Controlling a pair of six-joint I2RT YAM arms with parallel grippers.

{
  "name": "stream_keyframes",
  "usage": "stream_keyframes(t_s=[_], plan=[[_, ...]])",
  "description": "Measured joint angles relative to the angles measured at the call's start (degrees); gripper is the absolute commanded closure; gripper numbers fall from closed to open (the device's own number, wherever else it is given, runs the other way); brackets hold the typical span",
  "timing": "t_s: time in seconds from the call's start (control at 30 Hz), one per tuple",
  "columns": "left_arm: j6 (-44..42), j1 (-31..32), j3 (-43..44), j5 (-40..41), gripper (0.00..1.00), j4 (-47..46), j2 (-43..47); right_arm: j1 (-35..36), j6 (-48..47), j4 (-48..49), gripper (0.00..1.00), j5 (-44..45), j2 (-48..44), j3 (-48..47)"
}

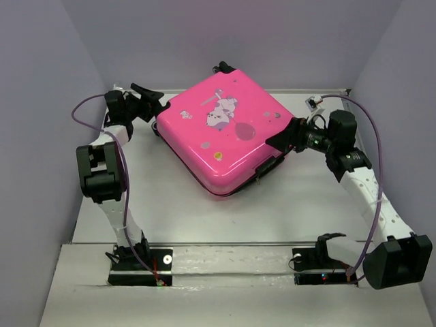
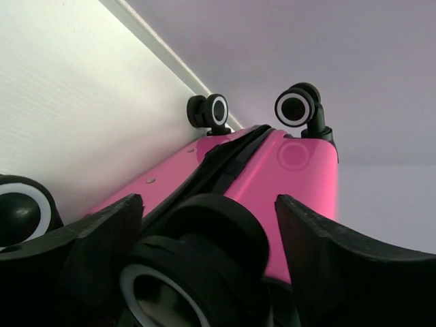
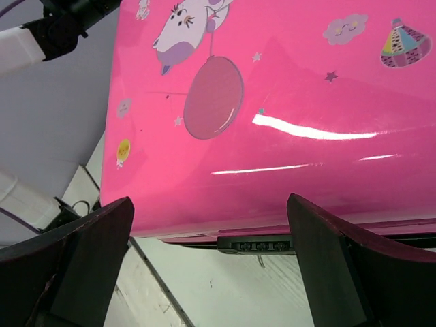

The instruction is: Pack the luggage

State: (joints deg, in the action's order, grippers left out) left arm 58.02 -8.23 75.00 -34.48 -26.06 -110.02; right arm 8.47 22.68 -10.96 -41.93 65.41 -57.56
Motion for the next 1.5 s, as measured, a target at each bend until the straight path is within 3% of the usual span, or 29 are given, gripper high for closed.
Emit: stream_keyframes(t_s=[0.03,0.13,0.2,0.47,0.7,1.03,1.1,1.27,1.3,1.43,1.5], plan=[[0.59,0.09,0.39,0.22,0.46,-0.33,-0.44,-0.02,0.04,0.11,0.0,0.0,-0.81,0.57],[2.86,0.35,0.52,0.85,0.84,-2.1,-0.94,0.09,0.22,0.26,0.0,0.13,-3.78,2.67],[4.44,0.42,0.52,1.07,0.94,-3.93,-0.96,0.2,0.22,0.44,0.0,0.15,-5.73,3.67],[7.56,0.81,1.01,1.53,0.94,-5.68,3.04,0.24,0.24,1.14,0.0,0.42,-7.54,5.25],[6.75,2.21,8.07,1.68,0.94,-2.25,5.09,0.24,0.48,0.96,0.0,1.38,-8.96,5.79],[6.03,1.51,2.43,2.49,0.94,0.17,5.07,0.24,0.35,-0.11,0.02,3.91,-12.9,7.87],[5.84,1.38,0.68,2.73,0.94,-0.09,5.07,0.24,0.22,-0.42,0.07,4.9,-12.9,8.83],[4.85,1.03,-2.82,3.58,0.93,0.46,5.07,0.24,0.33,-1.88,0.45,6.91,-15.1,13.79],[4.68,0.98,-3.04,3.69,0.92,0.46,5.05,0.24,0.57,-2.12,0.6,7.02,-15.74,14.53],[3.98,0.98,-3.06,3.8,0.82,0.09,4.68,0.68,1.77,-2.21,0.79,7.21,-18.75,17.68],[3.76,0.98,-3.04,3.87,0.76,-0.11,4.07,1.86,2.36,-1.44,0.81,7.39,-19.15,19.04]])
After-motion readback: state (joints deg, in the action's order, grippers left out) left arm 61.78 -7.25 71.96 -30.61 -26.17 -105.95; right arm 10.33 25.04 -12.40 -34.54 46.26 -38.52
